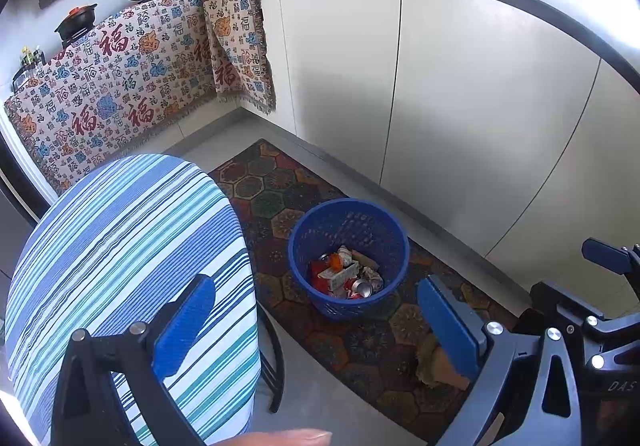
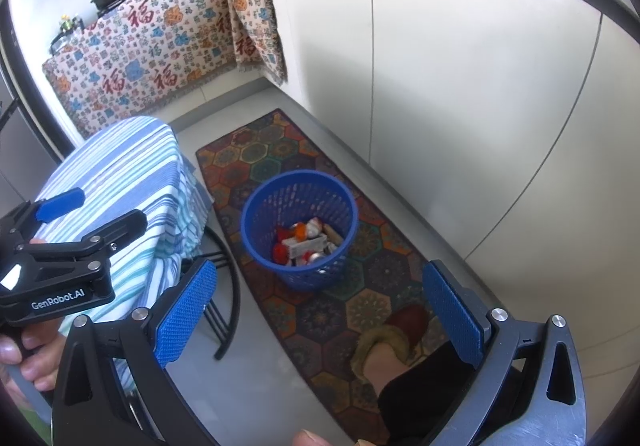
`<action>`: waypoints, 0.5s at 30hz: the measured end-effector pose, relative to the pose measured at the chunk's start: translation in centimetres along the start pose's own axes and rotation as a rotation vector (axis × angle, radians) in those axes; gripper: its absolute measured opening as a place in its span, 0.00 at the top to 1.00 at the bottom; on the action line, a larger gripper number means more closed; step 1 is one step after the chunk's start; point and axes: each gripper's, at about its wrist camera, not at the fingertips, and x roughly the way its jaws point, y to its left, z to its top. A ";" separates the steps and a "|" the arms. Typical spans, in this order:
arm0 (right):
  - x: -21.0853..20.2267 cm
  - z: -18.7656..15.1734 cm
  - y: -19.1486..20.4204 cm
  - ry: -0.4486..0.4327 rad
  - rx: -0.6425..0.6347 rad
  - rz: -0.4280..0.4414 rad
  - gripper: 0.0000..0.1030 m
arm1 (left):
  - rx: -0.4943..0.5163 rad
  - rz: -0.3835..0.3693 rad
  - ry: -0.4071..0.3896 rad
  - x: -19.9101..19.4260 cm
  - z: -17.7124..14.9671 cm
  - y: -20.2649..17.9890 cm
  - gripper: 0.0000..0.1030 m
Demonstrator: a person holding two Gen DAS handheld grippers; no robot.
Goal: Collect trash
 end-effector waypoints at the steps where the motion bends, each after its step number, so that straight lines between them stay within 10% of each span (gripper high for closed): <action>1: 0.0 0.0 0.0 0.000 -0.001 0.001 0.00 | -0.001 0.000 0.000 0.0 0.0 0.0 0.00; 15: 0.0 0.0 -0.1 0.000 0.004 0.001 0.00 | 0.007 -0.004 0.000 -0.1 -0.2 -0.1 0.00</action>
